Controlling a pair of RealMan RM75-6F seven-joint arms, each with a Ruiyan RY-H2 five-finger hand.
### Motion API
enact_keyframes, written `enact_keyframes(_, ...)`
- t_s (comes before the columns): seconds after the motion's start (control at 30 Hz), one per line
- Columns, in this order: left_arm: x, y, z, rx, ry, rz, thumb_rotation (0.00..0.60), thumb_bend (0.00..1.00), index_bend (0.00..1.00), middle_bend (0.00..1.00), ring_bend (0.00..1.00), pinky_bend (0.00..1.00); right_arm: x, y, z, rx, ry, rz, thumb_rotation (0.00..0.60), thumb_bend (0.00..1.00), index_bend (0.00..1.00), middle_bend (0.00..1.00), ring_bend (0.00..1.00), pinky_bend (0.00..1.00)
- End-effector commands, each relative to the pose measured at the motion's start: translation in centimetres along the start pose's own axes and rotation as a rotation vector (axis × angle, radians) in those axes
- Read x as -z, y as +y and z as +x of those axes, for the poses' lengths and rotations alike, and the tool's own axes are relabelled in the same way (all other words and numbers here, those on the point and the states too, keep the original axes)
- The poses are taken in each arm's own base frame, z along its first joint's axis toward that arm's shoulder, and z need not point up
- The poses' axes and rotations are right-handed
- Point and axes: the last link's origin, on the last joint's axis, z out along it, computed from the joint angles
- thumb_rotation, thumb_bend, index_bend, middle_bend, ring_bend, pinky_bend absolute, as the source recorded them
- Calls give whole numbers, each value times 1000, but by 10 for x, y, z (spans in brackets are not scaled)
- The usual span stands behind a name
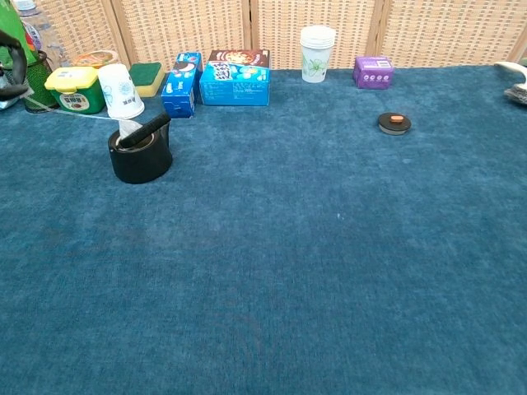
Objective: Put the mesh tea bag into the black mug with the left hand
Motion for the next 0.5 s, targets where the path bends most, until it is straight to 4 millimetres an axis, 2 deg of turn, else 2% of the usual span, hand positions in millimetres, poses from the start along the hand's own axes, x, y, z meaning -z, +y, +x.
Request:
enact_keyframes(0.03,5,-8,-5,-47,-74,46,600,287,431,1000,1000,886,0,0,0,2,-1,1,600,31,89,159,302,225)
enact_keyframes(0.07,6,-9,-5,-51,-91,56,600,244,323,1000,1000,886,0,0,0,3,0,1,600,31,89,159,303,225)
enact_keyframes(0.17,7,-10,-6,-63,-119,81,600,194,155,1000,1000,885,0,0,1,4,3,0,600,30,89,159,304,226)
enact_keyframes(0.33,6,-7,-7,-69,-128,90,600,179,84,1000,1000,885,1,0,1,5,3,-1,600,31,89,159,304,225)
enact_keyframes(0.5,5,0,-3,-58,-106,67,600,179,105,1000,1000,885,2,1,1,3,6,-4,600,31,89,159,304,226)
